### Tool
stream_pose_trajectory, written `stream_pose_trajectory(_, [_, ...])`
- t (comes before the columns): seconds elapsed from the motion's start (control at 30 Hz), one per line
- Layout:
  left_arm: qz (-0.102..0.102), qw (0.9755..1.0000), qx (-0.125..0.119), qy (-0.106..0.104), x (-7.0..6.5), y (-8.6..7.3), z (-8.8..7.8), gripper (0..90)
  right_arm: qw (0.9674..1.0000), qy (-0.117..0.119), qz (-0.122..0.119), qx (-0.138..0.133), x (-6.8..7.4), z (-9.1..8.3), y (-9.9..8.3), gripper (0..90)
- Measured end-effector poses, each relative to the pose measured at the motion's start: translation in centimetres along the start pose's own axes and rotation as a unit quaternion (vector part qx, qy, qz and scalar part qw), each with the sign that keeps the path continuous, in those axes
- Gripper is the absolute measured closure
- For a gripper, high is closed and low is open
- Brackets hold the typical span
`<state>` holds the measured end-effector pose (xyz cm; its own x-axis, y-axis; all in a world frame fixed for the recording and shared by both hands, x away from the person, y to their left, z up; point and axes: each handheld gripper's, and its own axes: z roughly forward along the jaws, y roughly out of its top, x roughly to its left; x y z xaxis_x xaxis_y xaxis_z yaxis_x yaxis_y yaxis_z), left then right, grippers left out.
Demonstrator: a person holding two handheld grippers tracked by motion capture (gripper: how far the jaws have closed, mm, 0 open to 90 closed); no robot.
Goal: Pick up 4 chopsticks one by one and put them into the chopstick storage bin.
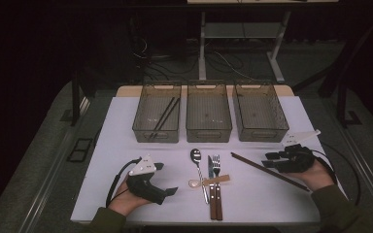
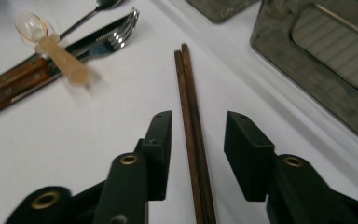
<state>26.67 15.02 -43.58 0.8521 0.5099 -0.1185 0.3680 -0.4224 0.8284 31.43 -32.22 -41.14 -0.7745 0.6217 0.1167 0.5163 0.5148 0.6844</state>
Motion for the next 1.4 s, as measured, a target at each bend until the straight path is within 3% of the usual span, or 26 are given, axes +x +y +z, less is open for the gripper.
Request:
stream_pose_trajectory(0.27, [0.0, 1.0, 0.001, 0.0, 0.0, 0.0, 0.1, 2.0, 0.9998, -0.013, 0.004, 0.016, -0.5, -1.7, -2.6, 74.4])
stream_pose_trajectory(0.4, [0.0, 1.0, 0.002, 0.0, 0.0, 0.0, 0.1, 2.0, 0.9993, -0.009, 0.002, 0.035, -0.7, -1.5, -3.3, 78.2])
stream_pose_trajectory(0.6, [-0.001, 1.0, 0.001, -0.001, 0.0, 0.0, 0.1, 2.0, 0.9982, -0.009, -0.005, 0.06, -0.6, -0.7, -3.3, 81.4])
stream_pose_trajectory(1.23, [-0.001, 1.0, 0.002, -0.001, 0.0, 0.0, 0.1, 2.1, 0.997, -0.023, -0.012, 0.073, -1.1, 0.0, -3.5, 82.6])
stream_pose_trajectory(1.4, [-0.001, 1.0, 0.003, -0.001, 0.0, 0.0, 0.2, 2.0, 0.9966, -0.021, -0.026, 0.075, -1.3, 0.2, -3.7, 82.6])
